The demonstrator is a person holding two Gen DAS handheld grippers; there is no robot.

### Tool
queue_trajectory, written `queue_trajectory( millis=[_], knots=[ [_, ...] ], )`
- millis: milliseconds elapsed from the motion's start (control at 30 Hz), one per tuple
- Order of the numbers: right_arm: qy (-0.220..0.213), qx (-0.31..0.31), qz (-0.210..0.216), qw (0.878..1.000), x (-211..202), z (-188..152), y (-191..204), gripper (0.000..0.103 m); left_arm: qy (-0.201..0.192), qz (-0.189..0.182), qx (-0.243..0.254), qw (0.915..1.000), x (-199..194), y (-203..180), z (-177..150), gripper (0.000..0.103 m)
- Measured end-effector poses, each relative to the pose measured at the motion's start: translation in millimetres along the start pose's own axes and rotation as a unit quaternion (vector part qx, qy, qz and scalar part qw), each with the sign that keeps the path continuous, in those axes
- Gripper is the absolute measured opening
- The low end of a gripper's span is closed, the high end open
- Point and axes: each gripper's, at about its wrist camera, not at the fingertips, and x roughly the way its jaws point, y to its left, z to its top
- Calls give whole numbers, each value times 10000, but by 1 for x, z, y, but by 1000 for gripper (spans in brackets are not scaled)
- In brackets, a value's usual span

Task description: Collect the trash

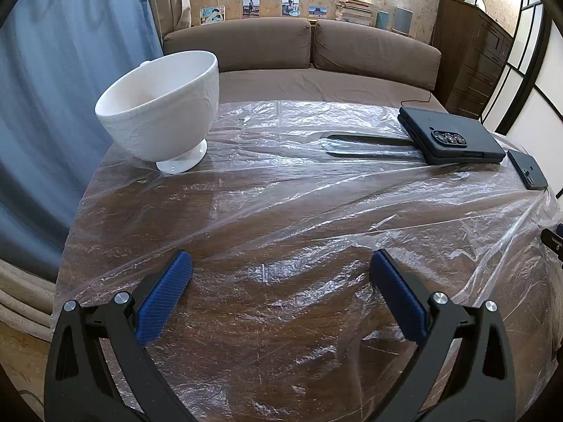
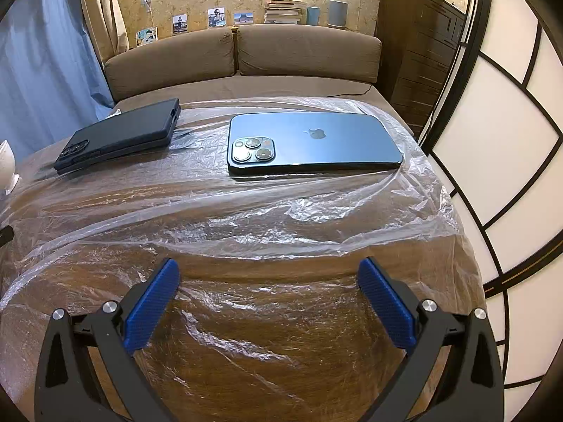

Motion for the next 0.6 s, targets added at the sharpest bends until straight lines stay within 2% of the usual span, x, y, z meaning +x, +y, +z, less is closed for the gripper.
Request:
queue_trajectory(
  millis=[600],
  knots=[
    [1,-1,1,10000,0,0,-1,99,-1,0,0,10000,0,0,0,102]
  ],
)
